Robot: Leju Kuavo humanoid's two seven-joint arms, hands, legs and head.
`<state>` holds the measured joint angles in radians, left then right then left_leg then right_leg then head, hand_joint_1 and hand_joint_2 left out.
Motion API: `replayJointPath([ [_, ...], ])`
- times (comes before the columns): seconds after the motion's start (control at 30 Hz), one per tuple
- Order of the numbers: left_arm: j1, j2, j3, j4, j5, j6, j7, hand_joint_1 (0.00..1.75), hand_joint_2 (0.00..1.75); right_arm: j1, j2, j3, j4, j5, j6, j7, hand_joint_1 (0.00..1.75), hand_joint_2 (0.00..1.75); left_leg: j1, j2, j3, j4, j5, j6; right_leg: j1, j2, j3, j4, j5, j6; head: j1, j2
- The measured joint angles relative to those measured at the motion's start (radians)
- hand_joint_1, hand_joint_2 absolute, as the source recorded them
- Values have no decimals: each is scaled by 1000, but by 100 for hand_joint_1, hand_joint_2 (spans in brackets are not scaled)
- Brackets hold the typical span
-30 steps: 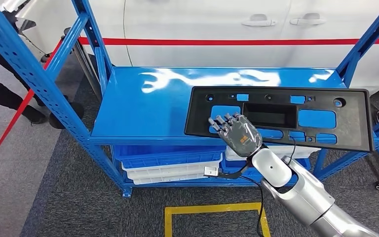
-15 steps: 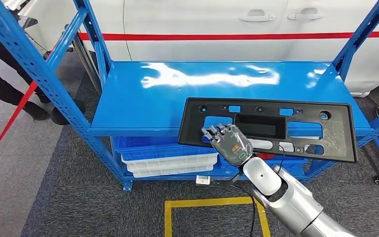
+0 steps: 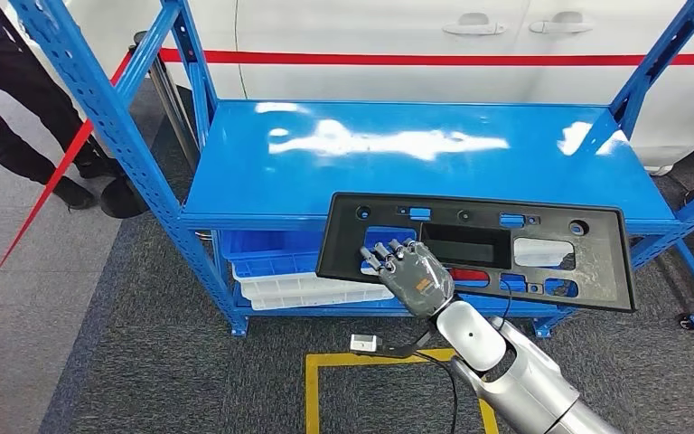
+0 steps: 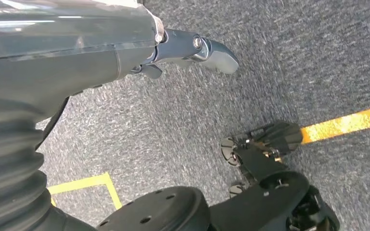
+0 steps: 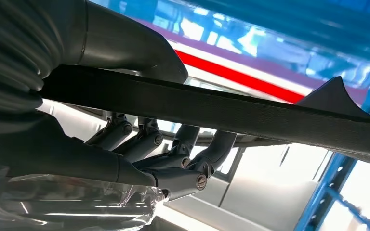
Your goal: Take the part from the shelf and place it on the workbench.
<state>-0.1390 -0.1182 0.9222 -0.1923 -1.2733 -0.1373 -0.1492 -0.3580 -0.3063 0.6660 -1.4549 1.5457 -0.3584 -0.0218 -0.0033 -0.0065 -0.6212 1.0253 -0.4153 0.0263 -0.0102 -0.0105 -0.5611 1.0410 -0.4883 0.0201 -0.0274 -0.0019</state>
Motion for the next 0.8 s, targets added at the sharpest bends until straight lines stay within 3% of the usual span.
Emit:
replayJointPath([
  [0.07, 1, 0, 0, 0, 1, 0, 0, 0, 175, 4, 4, -2, 0, 0, -6, 5, 175, 175, 1, 1, -5, -1, 9, -12, 8, -1, 6, -20, 8, -9, 0, 0],
  [0.13, 2, 0, 0, 0, 2, 0, 0, 0, 175, 10, 10, -3, 0, 0, -11, 8, 175, 175, 2, 1, -9, 2, 8, -24, 6, -2, 2, -28, 21, -21, 0, 0],
  [0.17, 3, 0, 0, 0, 2, 0, 0, 0, 175, 12, 14, -3, 0, 0, -17, 12, 175, 175, 3, 1, -17, 19, -8, -30, 3, -3, -1, -33, 29, -28, 0, 0],
  [0.23, 5, 1, 0, 0, 3, 0, 0, 0, 175, 14, 20, -3, 0, 0, -38, 28, 175, 175, 7, 1, -53, 112, -78, -41, 0, -6, -11, -39, 41, -37, 0, 0],
  [0.3, 8, 0, 0, 0, 4, 2, 1, 0, 175, 17, 22, 1, 2, 0, -62, 52, 175, 175, 10, 1, -91, 235, -145, -49, 0, -6, -26, -38, 51, -39, 0, 0],
  [0.33, 9, 0, 0, 0, 6, 4, 2, 0, 175, 19, 22, 4, 4, 0, -70, 62, 175, 175, 12, 1, -94, 264, -155, -51, 1, -6, -33, -37, 55, -39, 0, 0],
  [0.37, 11, 0, 1, 0, 8, 7, 3, 0, 175, 23, 22, 7, 5, 0, -75, 70, 175, 175, 13, 1, -78, 255, -148, -52, 1, -6, -38, -36, 59, -38, 0, 0],
  [0.47, 11, 0, 2, 0, 14, 12, 6, 0, 175, 40, 27, 10, 8, 0, -79, 74, 175, 175, 13, 2, 45, 71, -86, -45, 2, -6, -49, -27, 67, -29, 0, 0],
  [0.53, 12, 0, 3, 0, 19, 14, 10, 0, 175, 53, 33, 3, 7, 0, -80, 68, 175, 175, 10, 1, 87, -8, -74, -34, 6, -6, -55, -20, 69, -21, 0, 0],
  [0.67, 21, -3, 7, 0, 27, 18, 17, 0, 175, 79, 44, -15, 3, 0, -84, 64, 175, 175, 6, 1, 85, -16, -68, -23, 6, -5, -60, -21, 76, -25, 0, 0],
  [0.8, 22, -3, 11, 0, 27, 18, 21, 0, 175, 99, 56, -31, 2, 0, -84, 66, 175, 175, 4, 1, 79, -14, -63, -15, 4, -4, -62, -28, 87, -10, 0, 0],
])
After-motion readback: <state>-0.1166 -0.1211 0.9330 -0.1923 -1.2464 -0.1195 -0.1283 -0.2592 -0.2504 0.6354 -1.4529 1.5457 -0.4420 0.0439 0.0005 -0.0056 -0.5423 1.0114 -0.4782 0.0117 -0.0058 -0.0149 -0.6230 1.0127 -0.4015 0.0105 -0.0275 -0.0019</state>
